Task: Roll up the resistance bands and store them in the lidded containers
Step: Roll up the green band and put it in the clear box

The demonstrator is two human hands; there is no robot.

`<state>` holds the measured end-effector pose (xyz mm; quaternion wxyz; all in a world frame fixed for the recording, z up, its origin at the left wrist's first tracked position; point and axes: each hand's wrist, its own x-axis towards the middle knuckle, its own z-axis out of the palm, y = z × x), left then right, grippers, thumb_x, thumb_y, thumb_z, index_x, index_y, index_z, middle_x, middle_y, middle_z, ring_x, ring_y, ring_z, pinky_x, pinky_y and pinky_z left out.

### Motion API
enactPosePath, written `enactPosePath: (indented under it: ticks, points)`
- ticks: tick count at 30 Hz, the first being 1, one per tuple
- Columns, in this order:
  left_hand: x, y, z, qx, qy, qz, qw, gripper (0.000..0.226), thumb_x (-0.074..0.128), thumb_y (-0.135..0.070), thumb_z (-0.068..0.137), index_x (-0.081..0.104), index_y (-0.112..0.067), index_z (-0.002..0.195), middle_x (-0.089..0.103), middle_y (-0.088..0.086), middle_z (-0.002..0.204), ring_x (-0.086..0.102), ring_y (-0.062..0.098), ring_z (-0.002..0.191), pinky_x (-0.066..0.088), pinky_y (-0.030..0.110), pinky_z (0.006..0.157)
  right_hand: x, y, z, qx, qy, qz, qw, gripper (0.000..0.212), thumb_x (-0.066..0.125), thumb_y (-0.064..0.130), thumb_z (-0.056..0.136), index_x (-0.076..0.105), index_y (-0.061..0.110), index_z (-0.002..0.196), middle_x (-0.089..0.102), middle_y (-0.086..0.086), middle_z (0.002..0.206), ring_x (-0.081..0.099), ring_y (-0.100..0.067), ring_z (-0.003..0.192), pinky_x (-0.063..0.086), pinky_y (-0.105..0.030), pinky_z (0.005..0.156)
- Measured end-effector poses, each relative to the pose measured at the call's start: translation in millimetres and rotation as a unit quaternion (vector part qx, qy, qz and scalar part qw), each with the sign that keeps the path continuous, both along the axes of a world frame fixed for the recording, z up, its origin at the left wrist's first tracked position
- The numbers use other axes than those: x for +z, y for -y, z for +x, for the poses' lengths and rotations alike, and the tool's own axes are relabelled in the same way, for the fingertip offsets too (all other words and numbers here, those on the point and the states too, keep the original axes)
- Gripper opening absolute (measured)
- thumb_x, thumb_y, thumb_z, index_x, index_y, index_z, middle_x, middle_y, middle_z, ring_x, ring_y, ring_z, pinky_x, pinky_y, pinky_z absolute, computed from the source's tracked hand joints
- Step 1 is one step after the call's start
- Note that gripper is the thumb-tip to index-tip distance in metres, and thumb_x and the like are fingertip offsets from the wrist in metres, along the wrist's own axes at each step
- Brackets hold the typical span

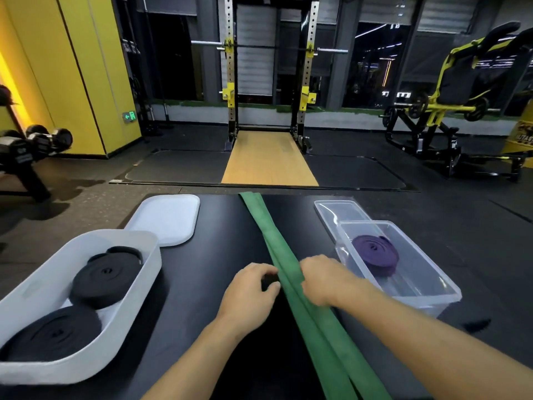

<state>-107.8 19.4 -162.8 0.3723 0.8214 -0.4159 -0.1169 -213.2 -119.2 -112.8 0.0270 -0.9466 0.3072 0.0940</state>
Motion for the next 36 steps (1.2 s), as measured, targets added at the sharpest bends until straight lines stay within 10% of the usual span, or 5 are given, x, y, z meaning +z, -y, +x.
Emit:
enactPosePath:
  ticks: [8, 15, 25, 31, 36]
  points:
    - [-5.0, -21.7, -0.8, 0.014, -0.218, -0.049, 0.975, 0.05, 0.065, -0.025, 0.1, 0.053, -0.021, 0.149, 0.059, -0.005, 0.141, 0.074, 0.013, 0.093, 0.061, 0.037, 0.094, -7.0, -16.6, -2.0, -0.113, 0.012, 0.116, 0.987, 0.067, 0.068, 0.054, 0.093, 0.046, 0.009, 0.137, 0.051, -0.013, 0.135, 0.058, -0.03, 0.115, 0.049, -0.034, 0.084]
    - [-3.0, -26.9, -16.5, -0.02, -0.323, -0.09, 0.942, 0.036, 0.068, -0.012, 0.1, 0.062, -0.01, 0.135, 0.064, -0.005, 0.126, 0.068, 0.011, 0.108, 0.062, 0.023, 0.078, -20.3, -41.2, -15.2, -0.097, 0.136, 0.215, 0.962, 0.036, 0.057, 0.053, 0.099, 0.052, 0.022, 0.117, 0.062, 0.0, 0.114, 0.061, -0.017, 0.092, 0.049, -0.03, 0.071]
    - [-18.6, -30.8, -45.6, 0.04, -0.172, -0.075, 0.981, 0.013, 0.077, -0.035, 0.091, 0.072, -0.039, 0.103, 0.066, -0.02, 0.117, 0.066, -0.006, 0.098, 0.055, 0.026, 0.094, -43.9, -51.9, -60.9, -0.098, 0.304, 0.36, 0.877, 0.024, 0.072, 0.02, 0.094, 0.065, 0.028, 0.115, 0.076, 0.004, 0.082, 0.071, -0.009, 0.069, 0.056, -0.029, 0.065]
    - [-23.1, -38.7, -52.2, 0.051, -0.201, -0.187, 0.96, 0.026, 0.075, -0.031, 0.094, 0.067, -0.044, 0.116, 0.065, -0.024, 0.122, 0.068, -0.004, 0.101, 0.054, 0.021, 0.09, -60.3, -83.4, -59.6, -0.11, 0.469, 0.42, 0.769, 0.036, 0.056, 0.015, 0.104, 0.061, 0.044, 0.125, 0.073, 0.025, 0.112, 0.067, 0.006, 0.106, 0.049, -0.017, 0.091]
    - [-22.5, -44.2, -45.3, 0.019, -0.301, -0.238, 0.923, 0.036, 0.071, -0.014, 0.098, 0.062, -0.028, 0.13, 0.079, 0.001, 0.1, 0.075, 0.02, 0.099, 0.061, 0.035, 0.09, -68.1, -89.8, -55.6, -0.074, 0.471, 0.421, 0.772, 0.054, 0.06, 0.011, 0.1, 0.051, 0.042, 0.144, 0.065, 0.025, 0.132, 0.059, 0.002, 0.125, 0.045, -0.033, 0.111]
